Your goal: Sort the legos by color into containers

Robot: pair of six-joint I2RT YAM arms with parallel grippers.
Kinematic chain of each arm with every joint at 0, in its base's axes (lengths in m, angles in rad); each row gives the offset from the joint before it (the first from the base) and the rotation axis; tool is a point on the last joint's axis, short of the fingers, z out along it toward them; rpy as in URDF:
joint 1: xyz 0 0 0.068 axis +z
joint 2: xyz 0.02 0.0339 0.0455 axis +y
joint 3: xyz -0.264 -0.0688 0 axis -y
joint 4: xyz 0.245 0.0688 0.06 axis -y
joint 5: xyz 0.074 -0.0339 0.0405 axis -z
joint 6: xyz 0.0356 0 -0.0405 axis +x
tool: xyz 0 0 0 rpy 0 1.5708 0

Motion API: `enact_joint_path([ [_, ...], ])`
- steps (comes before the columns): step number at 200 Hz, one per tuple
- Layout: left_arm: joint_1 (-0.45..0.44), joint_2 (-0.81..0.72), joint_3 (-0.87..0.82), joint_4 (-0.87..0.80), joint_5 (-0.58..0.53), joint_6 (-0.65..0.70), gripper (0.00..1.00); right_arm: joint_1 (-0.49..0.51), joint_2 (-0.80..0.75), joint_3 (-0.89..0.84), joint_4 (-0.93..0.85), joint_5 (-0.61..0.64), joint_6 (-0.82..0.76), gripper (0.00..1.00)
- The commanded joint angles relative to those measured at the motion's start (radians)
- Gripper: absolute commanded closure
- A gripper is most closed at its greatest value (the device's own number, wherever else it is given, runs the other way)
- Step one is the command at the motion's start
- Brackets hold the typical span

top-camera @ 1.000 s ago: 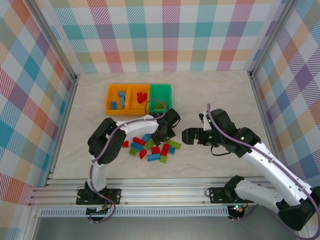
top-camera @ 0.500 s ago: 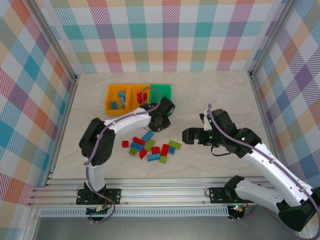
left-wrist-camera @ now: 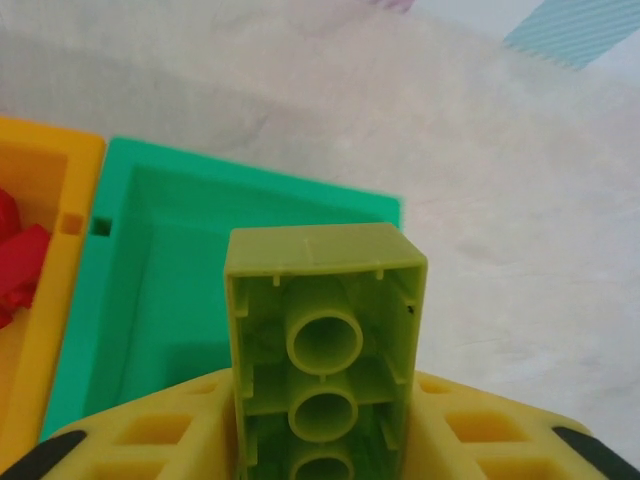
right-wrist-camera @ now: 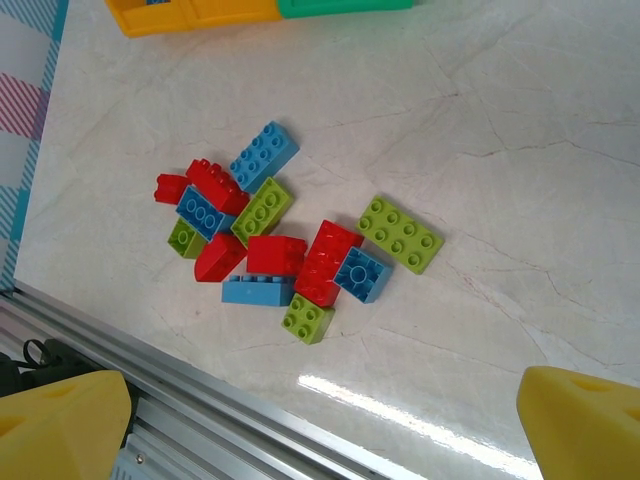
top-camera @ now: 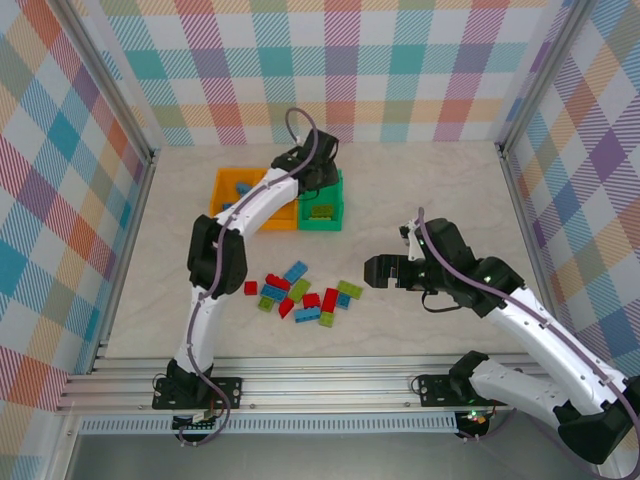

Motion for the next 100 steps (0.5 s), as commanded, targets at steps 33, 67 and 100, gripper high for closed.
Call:
enact_joint_path([
  [33, 0.003, -0.058, 0.015, -0.015, 0.019, 0.051, 0.36, -0.006, -0.030, -0.011, -0.006, 0.001, 0.015, 0.00],
  [67, -0.030, -0.323, -0.220, 0.042, 0.109, 0.118, 0.34, -0.005, -0.005, -0.008, -0.001, 0.009, -0.002, 0.00],
  [100, -0.125, -0.751, -0.633, 0.128, 0.154, 0.303, 0.32, -0.006, 0.051, -0.033, -0.004, 0.017, -0.023, 0.00],
])
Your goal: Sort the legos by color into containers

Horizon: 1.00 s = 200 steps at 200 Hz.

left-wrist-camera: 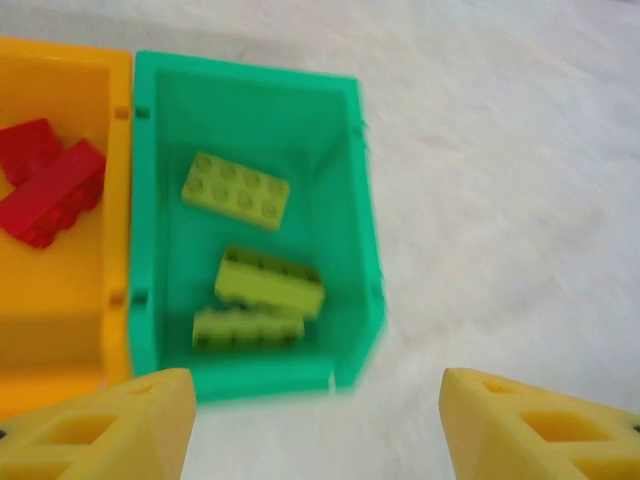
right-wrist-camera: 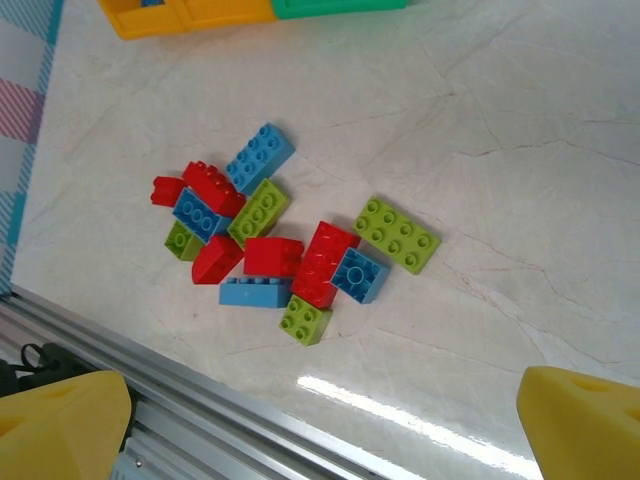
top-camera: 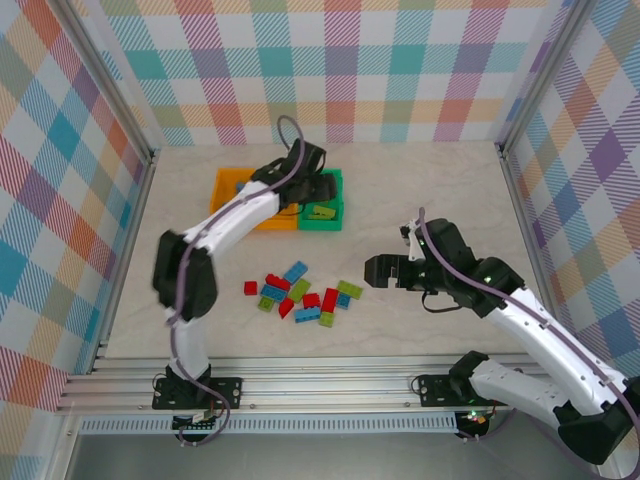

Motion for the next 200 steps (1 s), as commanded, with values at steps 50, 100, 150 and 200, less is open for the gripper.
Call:
enact_joint_path([
  [50, -0.113, -0.814, -0.605, 0.004, 0.271, 0.486, 0.29, -0.009, 0.093, -0.043, 0.060, -0.002, -0.046, 0.00],
  [100, -0.260, -0.852, -0.774, -0.220, 0.304, 0.927, 0.27, -0.010, 0.084, -0.072, 0.079, -0.015, -0.027, 0.00],
  [150, -0.310, -0.463, -0.668, -0.267, 0.176, 0.650, 0.27, -0.012, 0.039, -0.088, 0.060, -0.001, -0.017, 0.00],
  [200, -0.326, -0.341, -0.667, -0.186, 0.052, 0.631, 0.28, -0.013, 0.037, -0.075, 0.056, -0.019, -0.010, 0.00],
])
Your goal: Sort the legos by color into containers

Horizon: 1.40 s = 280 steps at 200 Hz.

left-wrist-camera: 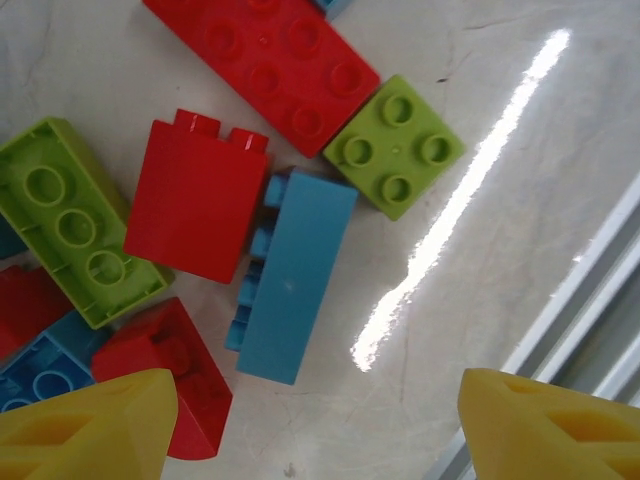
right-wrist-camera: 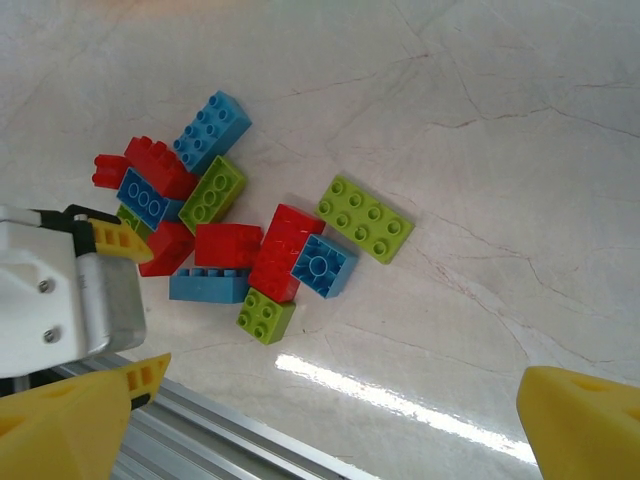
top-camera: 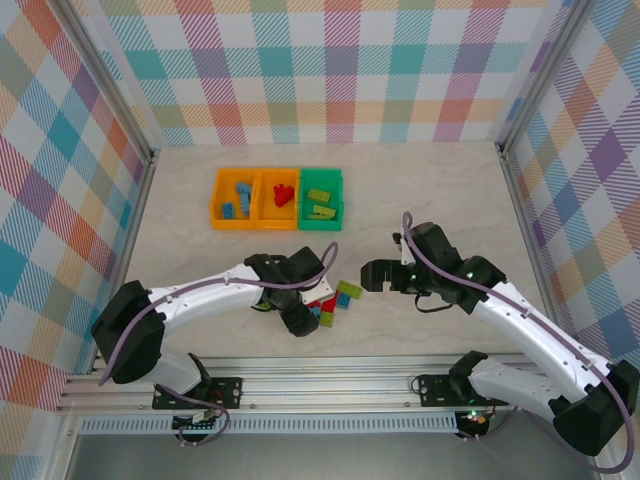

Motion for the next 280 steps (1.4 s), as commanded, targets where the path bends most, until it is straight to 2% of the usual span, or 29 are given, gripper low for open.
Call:
enact_joint_path([
  [1, -0.010, 0.014, 0.023, 0.022, -0.085, -0.037, 0.28, -0.006, -0.011, 0.007, -0.005, -0.018, 0.012, 0.00],
  [97, -0.012, 0.125, 0.005, 0.040, 0.002, -0.037, 0.38, -0.007, -0.027, -0.002, -0.001, -0.011, 0.018, 0.00],
  [117, -0.021, 0.169, 0.007, 0.026, -0.032, -0.043, 0.41, -0.007, -0.028, -0.001, -0.002, -0.011, 0.019, 0.00],
  [143, -0.025, 0.177, 0.005, 0.044, -0.038, -0.044, 0.50, -0.007, -0.028, -0.003, -0.003, -0.008, 0.021, 0.00],
  [167, -0.025, 0.177, 0.015, 0.038, -0.019, -0.043, 0.65, -0.007, -0.032, 0.001, -0.008, -0.002, 0.022, 0.00],
  [185, -0.025, 0.161, 0.012, 0.028, -0.019, -0.037, 0.69, -0.007, -0.035, 0.003, -0.010, 0.003, 0.024, 0.00],
  [208, -0.025, 0.091, 0.021, 0.006, -0.007, -0.033, 0.76, -0.008, -0.037, 0.006, -0.011, 0.005, 0.024, 0.00],
  [226, -0.021, -0.019, 0.038, -0.009, -0.018, -0.038, 0.81, -0.008, -0.033, 0.015, -0.011, 0.002, 0.024, 0.00],
  [253, 0.062, -0.189, 0.066, 0.023, -0.037, -0.061, 0.78, -0.008, -0.033, 0.025, -0.008, 0.000, 0.022, 0.00],
  [280, 0.276, -0.232, 0.103, 0.119, -0.062, -0.161, 0.78, -0.008, -0.032, 0.028, 0.001, 0.000, 0.021, 0.00],
])
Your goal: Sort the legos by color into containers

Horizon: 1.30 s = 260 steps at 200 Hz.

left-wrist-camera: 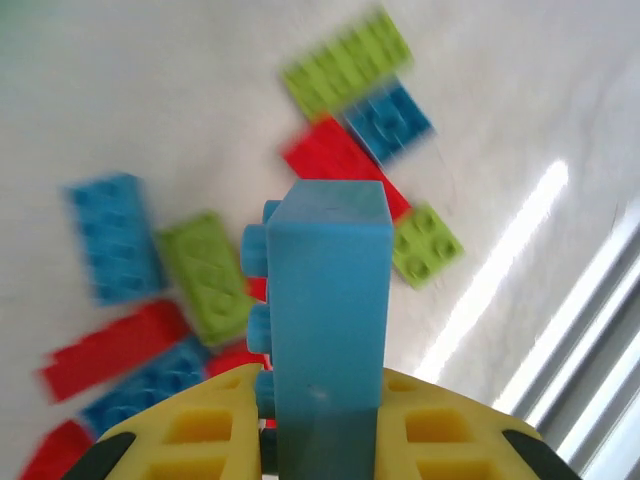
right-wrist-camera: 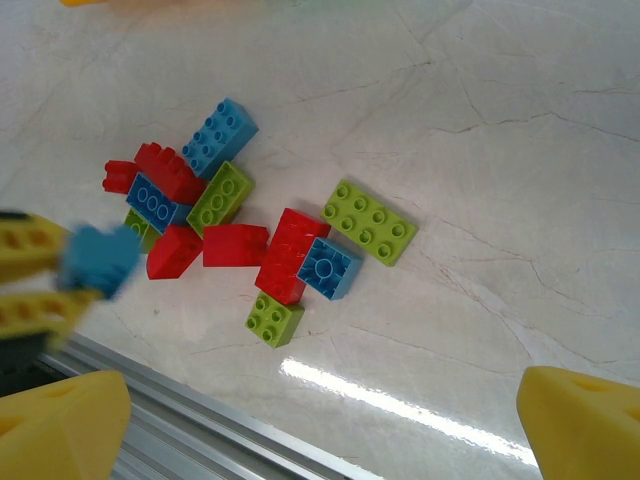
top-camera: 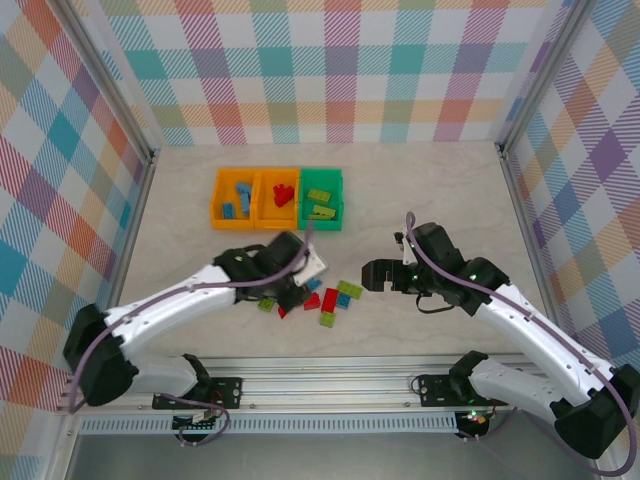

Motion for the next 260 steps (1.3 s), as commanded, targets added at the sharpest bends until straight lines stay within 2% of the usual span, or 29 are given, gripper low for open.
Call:
enact_joint_path([
  [1, 0.190, -0.018, 0.054, 0.075, -0.044, -0.107, 0.78, -0.008, -0.011, 0.027, 0.001, 0.000, 0.013, 0.00],
  [18, 0.341, 0.063, 0.137, 0.076, -0.098, -0.196, 0.78, -0.008, -0.009, 0.027, 0.005, -0.005, 0.015, 0.00],
  [28, 0.406, 0.138, 0.196, 0.073, -0.145, -0.235, 0.78, -0.009, -0.011, 0.027, 0.009, -0.010, 0.016, 0.00],
  [53, 0.542, 0.330, 0.340, 0.101, -0.176, -0.290, 0.76, -0.009, -0.014, 0.027, 0.010, -0.009, 0.015, 0.00],
  [73, 0.611, 0.469, 0.447, 0.124, -0.224, -0.314, 0.76, -0.010, -0.019, 0.033, 0.000, -0.012, 0.012, 0.00],
  [111, 0.686, 0.684, 0.615, 0.123, -0.201, -0.353, 0.73, -0.012, -0.049, 0.021, -0.003, -0.002, 0.010, 0.00],
  [119, 0.690, 0.706, 0.635, 0.126, -0.184, -0.347, 0.69, -0.013, -0.051, 0.018, -0.004, 0.000, 0.009, 0.00],
  [125, 0.692, 0.720, 0.652, 0.120, -0.169, -0.339, 0.62, -0.013, -0.048, 0.018, -0.004, 0.004, 0.007, 0.00],
  [134, 0.693, 0.731, 0.673, 0.105, -0.150, -0.325, 0.41, -0.013, -0.041, 0.018, -0.007, 0.008, 0.005, 0.00],
  [139, 0.693, 0.731, 0.677, 0.101, -0.140, -0.317, 0.33, -0.013, -0.036, 0.018, -0.009, 0.012, 0.006, 0.00],
  [152, 0.693, 0.702, 0.659, 0.101, -0.110, -0.311, 0.25, -0.013, -0.016, 0.018, -0.010, 0.016, 0.006, 0.00],
  [171, 0.693, 0.604, 0.583, 0.121, -0.069, -0.314, 0.23, -0.013, 0.026, 0.005, 0.019, -0.003, 0.002, 0.00],
  [195, 0.689, 0.392, 0.427, 0.157, 0.004, -0.319, 0.21, -0.010, 0.119, -0.010, 0.080, -0.055, -0.021, 0.02],
  [213, 0.656, 0.196, 0.300, 0.189, 0.093, -0.290, 0.19, -0.002, 0.204, -0.011, 0.090, -0.020, -0.032, 0.05],
  [226, 0.611, 0.068, 0.233, 0.187, 0.202, -0.206, 0.16, 0.014, 0.266, -0.002, 0.093, -0.006, -0.057, 0.08],
  [241, 0.548, -0.055, 0.191, 0.115, 0.348, -0.045, 0.11, 0.056, 0.332, 0.019, 0.085, -0.010, -0.073, 0.12],
  [260, 0.467, -0.184, 0.158, -0.047, 0.407, 0.158, 0.02, 0.145, 0.405, 0.061, 0.046, 0.029, 0.053, 0.15],
])
